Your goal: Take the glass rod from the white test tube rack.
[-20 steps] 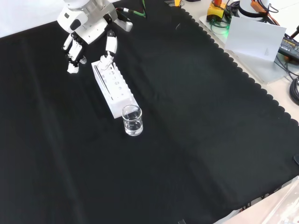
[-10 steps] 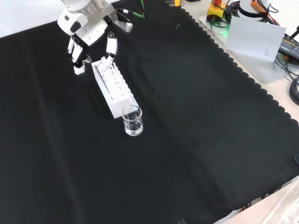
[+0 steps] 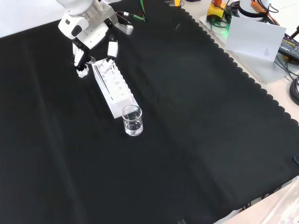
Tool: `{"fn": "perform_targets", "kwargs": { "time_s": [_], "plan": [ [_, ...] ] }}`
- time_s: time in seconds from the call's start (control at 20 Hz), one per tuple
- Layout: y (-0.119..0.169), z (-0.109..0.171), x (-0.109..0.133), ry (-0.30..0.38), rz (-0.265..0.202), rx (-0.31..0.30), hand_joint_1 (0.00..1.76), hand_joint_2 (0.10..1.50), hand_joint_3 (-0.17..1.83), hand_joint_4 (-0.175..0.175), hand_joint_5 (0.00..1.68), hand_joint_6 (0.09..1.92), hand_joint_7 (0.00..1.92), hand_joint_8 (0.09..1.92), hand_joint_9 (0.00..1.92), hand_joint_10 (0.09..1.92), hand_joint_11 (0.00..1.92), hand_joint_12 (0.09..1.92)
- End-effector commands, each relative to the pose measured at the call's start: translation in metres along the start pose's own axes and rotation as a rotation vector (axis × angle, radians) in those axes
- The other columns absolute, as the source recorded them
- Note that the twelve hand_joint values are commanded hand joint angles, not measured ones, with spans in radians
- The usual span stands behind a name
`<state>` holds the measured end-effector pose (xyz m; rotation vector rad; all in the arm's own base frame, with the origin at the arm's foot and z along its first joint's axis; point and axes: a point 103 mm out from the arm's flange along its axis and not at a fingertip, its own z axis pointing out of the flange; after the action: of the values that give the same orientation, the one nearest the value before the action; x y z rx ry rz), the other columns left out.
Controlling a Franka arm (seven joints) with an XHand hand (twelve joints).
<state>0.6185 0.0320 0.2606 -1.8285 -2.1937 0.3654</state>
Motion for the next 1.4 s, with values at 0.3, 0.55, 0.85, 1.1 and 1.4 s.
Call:
{"fn": "perform_targets", "kwargs": {
  "time_s": [0.3,0.55,0.85,1.1,1.4],
  "plan": [
    [0.001,0.005,0.008,0.026,-0.007,-0.058,0.97,0.88,0.60,-0.175,0.69,0.89,1.01,0.99,1.39,0.77,1.36,0.95],
    [0.003,0.008,0.011,0.030,0.000,-0.091,1.10,1.07,0.25,-0.175,0.81,1.18,1.11,0.99,1.46,0.73,1.54,0.78],
    [0.003,0.013,0.011,0.048,0.029,-0.084,1.12,1.16,0.06,-0.175,0.84,1.22,1.15,0.99,1.48,0.73,1.62,0.72],
    [0.001,0.010,0.015,0.014,0.052,-0.139,1.22,1.11,0.04,-0.175,0.91,1.00,1.14,1.01,1.51,0.75,1.63,0.64],
    [-0.012,-0.006,0.020,-0.028,0.064,-0.254,1.20,0.67,0.73,-0.175,1.16,0.91,1.50,0.90,1.71,0.75,1.70,0.61]
  ]
}}
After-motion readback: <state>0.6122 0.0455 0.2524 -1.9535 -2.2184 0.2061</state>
